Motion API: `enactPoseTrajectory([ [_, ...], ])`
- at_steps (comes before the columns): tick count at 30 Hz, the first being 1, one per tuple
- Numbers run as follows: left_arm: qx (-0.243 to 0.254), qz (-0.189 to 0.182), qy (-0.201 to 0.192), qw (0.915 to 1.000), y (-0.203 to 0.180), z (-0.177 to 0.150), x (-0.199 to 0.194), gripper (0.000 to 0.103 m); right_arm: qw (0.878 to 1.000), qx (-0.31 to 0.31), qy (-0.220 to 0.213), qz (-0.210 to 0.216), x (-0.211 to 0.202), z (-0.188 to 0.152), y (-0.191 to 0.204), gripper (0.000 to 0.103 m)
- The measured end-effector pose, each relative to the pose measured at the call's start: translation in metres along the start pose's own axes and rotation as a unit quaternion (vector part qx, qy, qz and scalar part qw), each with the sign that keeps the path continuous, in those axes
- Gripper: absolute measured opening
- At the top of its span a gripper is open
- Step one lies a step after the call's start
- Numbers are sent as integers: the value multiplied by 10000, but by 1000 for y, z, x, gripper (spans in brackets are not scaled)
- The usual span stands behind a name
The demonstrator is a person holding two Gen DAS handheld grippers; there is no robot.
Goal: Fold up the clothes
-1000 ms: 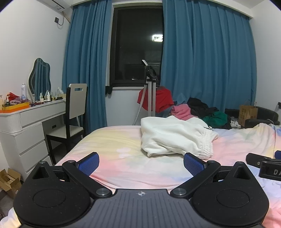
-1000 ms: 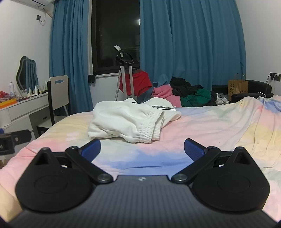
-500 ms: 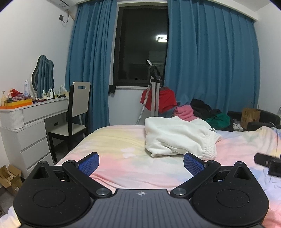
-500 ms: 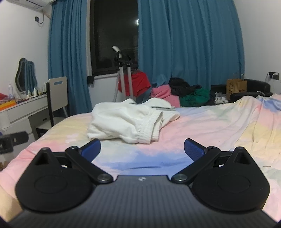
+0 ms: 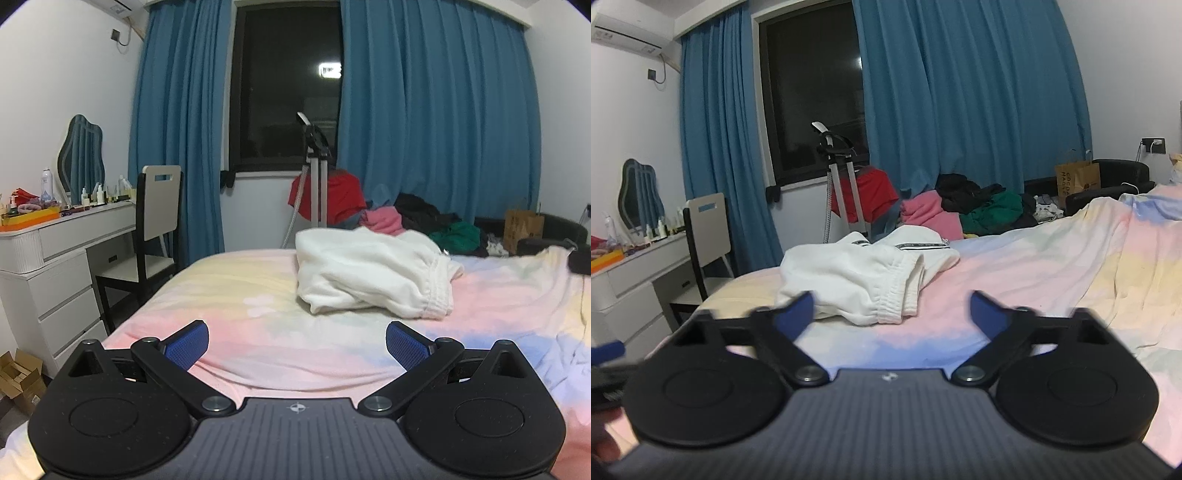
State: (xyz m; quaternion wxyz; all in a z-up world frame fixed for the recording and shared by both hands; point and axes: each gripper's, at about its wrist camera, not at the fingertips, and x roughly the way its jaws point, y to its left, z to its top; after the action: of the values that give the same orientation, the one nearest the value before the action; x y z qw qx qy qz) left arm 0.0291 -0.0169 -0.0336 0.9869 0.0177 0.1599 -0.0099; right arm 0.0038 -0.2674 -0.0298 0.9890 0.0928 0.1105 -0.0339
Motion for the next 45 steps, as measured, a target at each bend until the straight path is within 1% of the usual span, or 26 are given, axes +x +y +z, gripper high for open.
enactPoseTrajectory([
  [1, 22, -13, 31, 10000, -3, -1, 3, 103, 10000, 10, -6, -22, -1, 1, -2, 46],
  [2, 44, -26, 62, 10000, -5, -2, 7, 103, 10000, 43, -29, -65, -1, 2, -4, 40],
  [3, 83, -87, 105, 9999, -11, -2, 14, 103, 9999, 100, -71, -105, -1, 2, -8, 29],
  [4, 139, -182, 169, 9996, -19, 0, 24, 103, 9997, 167, -103, -151, -1, 2, -12, 25],
  [7, 429, -306, 264, 9983, -46, 11, 58, 101, 9987, 360, -239, -267, 0, 3, -27, 25],
  [10, 796, -418, 227, 9957, -85, 25, 104, 101, 9972, 589, -286, -372, 6, 4, -44, 25],
  [14, 1373, -483, 142, 9893, -150, 42, 177, 99, 9942, 946, -3, -504, 29, 0, -68, 25],
  [16, 1708, -483, 77, 9841, -184, 47, 213, 99, 9929, 1036, 169, -558, 44, -4, -78, 25],
  [18, 2052, -463, 19, 9776, -222, 50, 251, 98, 9914, 1052, 321, -703, 61, -9, -87, 25],
  [21, 2453, -302, 45, 9690, -264, 51, 303, 94, 9881, 1180, 555, -813, 87, -18, -98, 26],
  [25, 3048, 197, 123, 9521, -303, 41, 361, 87, 9844, 1330, 805, -827, 113, -31, -109, 26],
  [26, 3117, 268, 110, 9497, -307, 39, 370, 84, 9836, 1360, 861, -819, 118, -34, -111, 26],
  [27, 3109, 279, 59, 9500, -308, 39, 374, 82, 9828, 1388, 922, -793, 123, -37, -112, 26],
  [28, 3100, 290, 9, 9503, -308, 39, 378, 73, 9823, 1405, 978, -759, 128, -40, -112, 26],
  [29, 3025, 269, -42, 9528, -306, 41, 379, 69, 9818, 1408, 1048, -719, 132, -43, -112, 26],
  [30, 2881, 214, -92, 9573, -303, 46, 378, 67, 9815, 1407, 1098, -690, 134, -45, -111, 26],
  [32, 2621, 125, -194, 9648, -295, 56, 373, 56, 9810, 1443, 1099, -685, 134, -47, -110, 26],
  [33, 2537, 114, -245, 9669, -289, 62, 367, 52, 9808, 1468, 1080, -694, 133, -48, -110, 26],
  [34, 2452, 102, -296, 9690, -284, 68, 362, 46, 9807, 1488, 1058, -707, 133, -49, -110, 26],
  [35, 2362, 94, -353, 9710, -277, 74, 354, 43, 9809, 1485, 1023, -734, 131, -49, -109, 26],
  [37, 2107, 25, -497, 9763, -260, 90, 333, 40, 9814, 1476, 954, -779, 128, -48, -107, 26],
  [39, 1837, -75, -664, 9807, -241, 107, 305, 38, 9831, 1429, 881, -729, 124, -46, -106, 26],
  [41, 1641, -110, -825, 9829, -220, 121, 276, 27, 9849, 1376, 804, -681, 120, -44, -104, 26],
  [42, 1555, -116, -903, 9836, -209, 128, 262, 26, 9861, 1322, 754, -662, 117, -43, -101, 26],
  [44, 1386, -121, -1049, 9847, -186, 141, 232, 19, 9881, 1233, 675, -623, 114, -40, -98, 26],
  [45, 1307, -114, -1106, 9852, -173, 145, 217, 17, 9890, 1190, 636, -602, 112, -39, -96, 26],
])
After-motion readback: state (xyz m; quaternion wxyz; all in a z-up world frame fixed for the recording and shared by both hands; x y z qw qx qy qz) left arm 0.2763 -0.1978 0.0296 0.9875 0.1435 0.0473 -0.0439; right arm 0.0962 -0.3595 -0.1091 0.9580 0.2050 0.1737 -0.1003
